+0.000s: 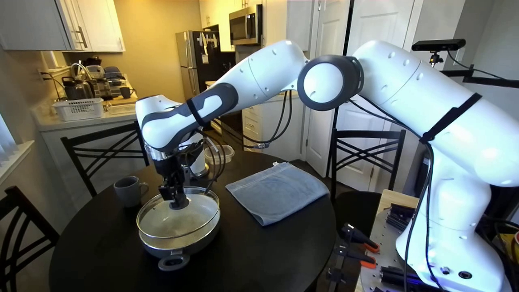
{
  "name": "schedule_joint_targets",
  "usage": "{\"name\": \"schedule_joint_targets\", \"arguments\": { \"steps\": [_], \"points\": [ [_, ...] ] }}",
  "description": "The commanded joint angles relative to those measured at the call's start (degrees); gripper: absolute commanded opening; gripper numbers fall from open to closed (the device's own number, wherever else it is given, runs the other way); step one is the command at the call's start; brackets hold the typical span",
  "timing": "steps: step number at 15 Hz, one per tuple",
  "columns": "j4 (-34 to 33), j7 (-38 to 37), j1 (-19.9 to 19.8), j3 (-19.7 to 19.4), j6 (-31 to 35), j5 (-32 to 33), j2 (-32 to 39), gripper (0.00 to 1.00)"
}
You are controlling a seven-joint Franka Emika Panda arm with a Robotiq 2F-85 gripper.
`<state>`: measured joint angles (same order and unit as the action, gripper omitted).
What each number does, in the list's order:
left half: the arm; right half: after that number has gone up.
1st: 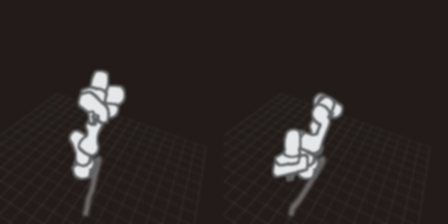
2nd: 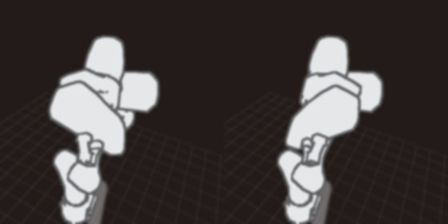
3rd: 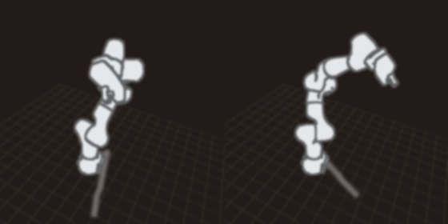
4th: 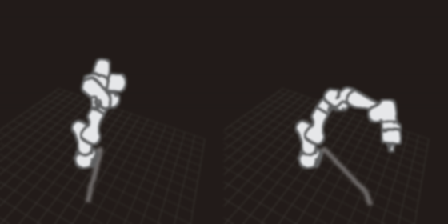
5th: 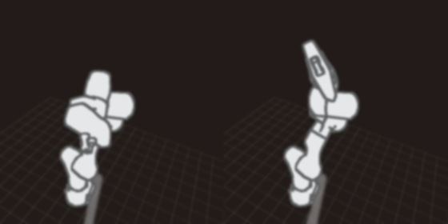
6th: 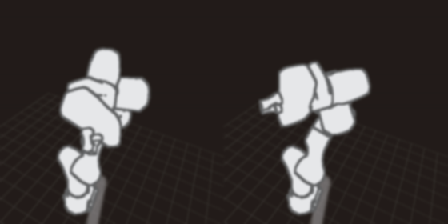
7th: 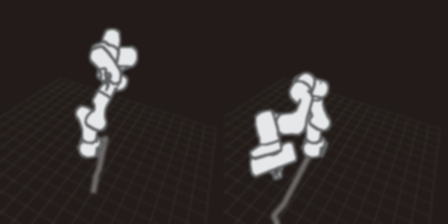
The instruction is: Remove the glass lid from the pot.
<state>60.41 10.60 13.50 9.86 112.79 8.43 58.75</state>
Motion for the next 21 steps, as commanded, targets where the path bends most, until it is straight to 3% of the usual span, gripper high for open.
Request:
{"name": "schedule_joint_targets", "arguments": {
  "steps": [1, 9, 14, 21],
  "points": [
    [2.93, -2.98, -0.44, -1.17, -0.34, 0.18, -5.18, 0.33],
    [14.13, -10.91, -5.80, -7.35, 3.38, -1.37, -14.92, 0.33],
    [26.53, -11.67, -12.11, -8.57, 8.53, -5.08, -19.48, 0.33],
    [46.51, -10.01, -20.81, -9.06, 21.98, -15.14, -25.39, 0.33]
  ]
}}
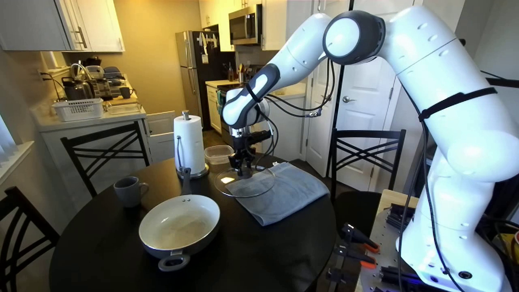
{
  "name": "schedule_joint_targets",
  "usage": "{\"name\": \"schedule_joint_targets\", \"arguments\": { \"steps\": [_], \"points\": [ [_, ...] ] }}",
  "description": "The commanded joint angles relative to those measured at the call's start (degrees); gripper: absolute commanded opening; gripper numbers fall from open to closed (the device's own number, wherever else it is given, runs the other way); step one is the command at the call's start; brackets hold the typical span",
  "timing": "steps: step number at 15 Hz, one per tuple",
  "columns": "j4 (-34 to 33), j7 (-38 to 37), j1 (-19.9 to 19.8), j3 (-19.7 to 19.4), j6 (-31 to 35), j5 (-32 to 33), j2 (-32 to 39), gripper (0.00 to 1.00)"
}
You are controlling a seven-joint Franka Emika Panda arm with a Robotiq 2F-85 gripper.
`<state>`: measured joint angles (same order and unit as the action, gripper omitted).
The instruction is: Remove the glass lid from the pot.
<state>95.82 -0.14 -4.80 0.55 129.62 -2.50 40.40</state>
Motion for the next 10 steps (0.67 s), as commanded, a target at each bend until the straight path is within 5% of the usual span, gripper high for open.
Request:
{"name": "schedule_joint_targets", "arguments": {
  "steps": [1, 10],
  "points": [
    [13.23, 0.82, -3.23, 0.00, 6.74, -5.11, -7.46, 0.33],
    [19.59, -4.15, 0.75, -4.87, 7.89, -0.71, -7.69, 0.33]
  ]
}}
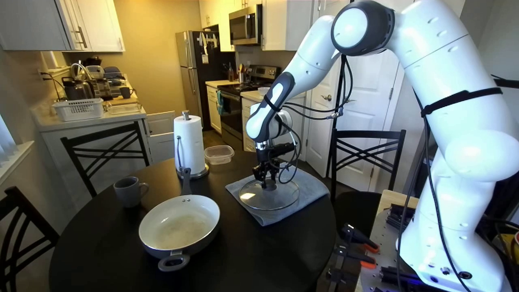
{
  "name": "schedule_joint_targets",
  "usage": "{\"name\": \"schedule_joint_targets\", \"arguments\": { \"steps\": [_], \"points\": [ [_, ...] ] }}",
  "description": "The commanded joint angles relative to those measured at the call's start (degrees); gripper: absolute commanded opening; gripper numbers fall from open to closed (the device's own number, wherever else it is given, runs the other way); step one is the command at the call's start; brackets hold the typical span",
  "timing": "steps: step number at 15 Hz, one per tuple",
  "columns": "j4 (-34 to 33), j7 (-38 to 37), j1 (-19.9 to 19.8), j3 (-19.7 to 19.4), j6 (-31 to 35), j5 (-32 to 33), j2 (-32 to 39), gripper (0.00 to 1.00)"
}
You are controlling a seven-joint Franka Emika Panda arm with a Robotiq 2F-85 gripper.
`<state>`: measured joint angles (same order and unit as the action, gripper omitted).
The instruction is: Remove the glass lid from the pot.
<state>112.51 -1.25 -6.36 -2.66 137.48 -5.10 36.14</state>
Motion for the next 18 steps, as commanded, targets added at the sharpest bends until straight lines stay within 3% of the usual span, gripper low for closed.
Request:
{"name": "schedule_joint_targets", "arguments": {
  "steps": [1, 2, 3, 5, 10, 11, 18],
  "points": [
    [2.93, -3.63, 2.94, -2.03, -0.12, 2.32, -3.51, 0.33],
    [2.77, -4.40, 3.61, -2.49, -0.17, 2.89, -3.53, 0.66],
    [2.61, -5.19, 4.27, -2.92, -0.40, 3.61, -3.61, 0.85],
    [2.38, -6.38, 5.27, -3.59, -0.68, 4.84, -4.29, 0.97],
    [1.97, -7.32, 6.41, -3.98, -2.49, 7.38, -6.59, 1.00],
    [0.20, -5.62, 5.06, -2.90, -1.05, 6.07, -4.04, 1.00],
    [0.05, -5.65, 5.05, -2.88, -1.15, 6.13, -3.80, 1.00]
  ]
}}
